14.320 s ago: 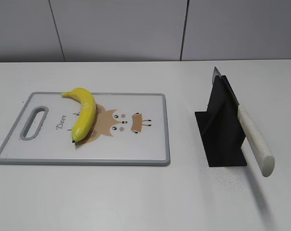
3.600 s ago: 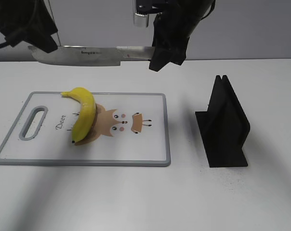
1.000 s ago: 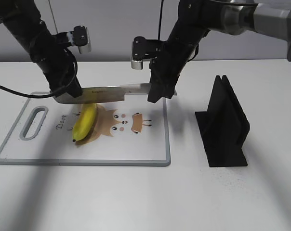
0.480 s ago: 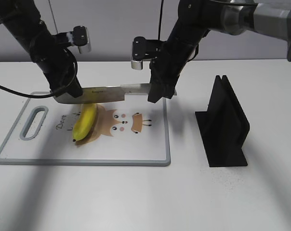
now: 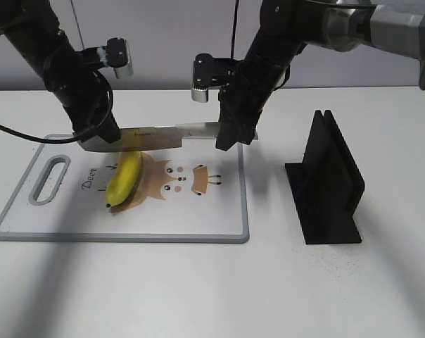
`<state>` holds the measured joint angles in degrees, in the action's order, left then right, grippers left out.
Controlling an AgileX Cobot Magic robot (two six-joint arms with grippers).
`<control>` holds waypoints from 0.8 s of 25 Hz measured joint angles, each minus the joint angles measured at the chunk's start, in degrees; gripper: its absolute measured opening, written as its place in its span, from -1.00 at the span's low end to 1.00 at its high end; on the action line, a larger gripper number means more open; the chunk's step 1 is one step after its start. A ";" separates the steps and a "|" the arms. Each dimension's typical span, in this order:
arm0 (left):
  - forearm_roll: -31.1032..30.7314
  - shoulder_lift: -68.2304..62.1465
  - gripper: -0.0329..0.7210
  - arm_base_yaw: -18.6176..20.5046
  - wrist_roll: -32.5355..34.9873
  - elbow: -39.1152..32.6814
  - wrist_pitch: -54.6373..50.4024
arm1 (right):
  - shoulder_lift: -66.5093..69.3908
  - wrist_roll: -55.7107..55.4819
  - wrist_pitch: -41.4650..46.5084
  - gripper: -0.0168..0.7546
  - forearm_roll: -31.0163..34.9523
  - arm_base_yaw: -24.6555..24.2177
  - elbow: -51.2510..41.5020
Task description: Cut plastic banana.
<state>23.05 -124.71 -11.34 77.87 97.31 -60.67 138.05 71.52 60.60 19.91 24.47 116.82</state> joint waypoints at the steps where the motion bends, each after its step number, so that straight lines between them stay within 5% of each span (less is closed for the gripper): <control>1: 0.00 0.13 -0.87 0.00 0.00 0.00 0.00 | 0.00 -0.05 0.00 -0.49 0.00 0.00 0.00; 20: -0.86 12.33 -0.87 -0.27 -0.87 -1.17 -3.02 | -6.26 0.08 7.38 -0.49 -0.43 0.22 5.11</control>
<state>22.19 -112.38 -11.61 76.99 96.15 -63.69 131.79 71.60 67.97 19.48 24.68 121.92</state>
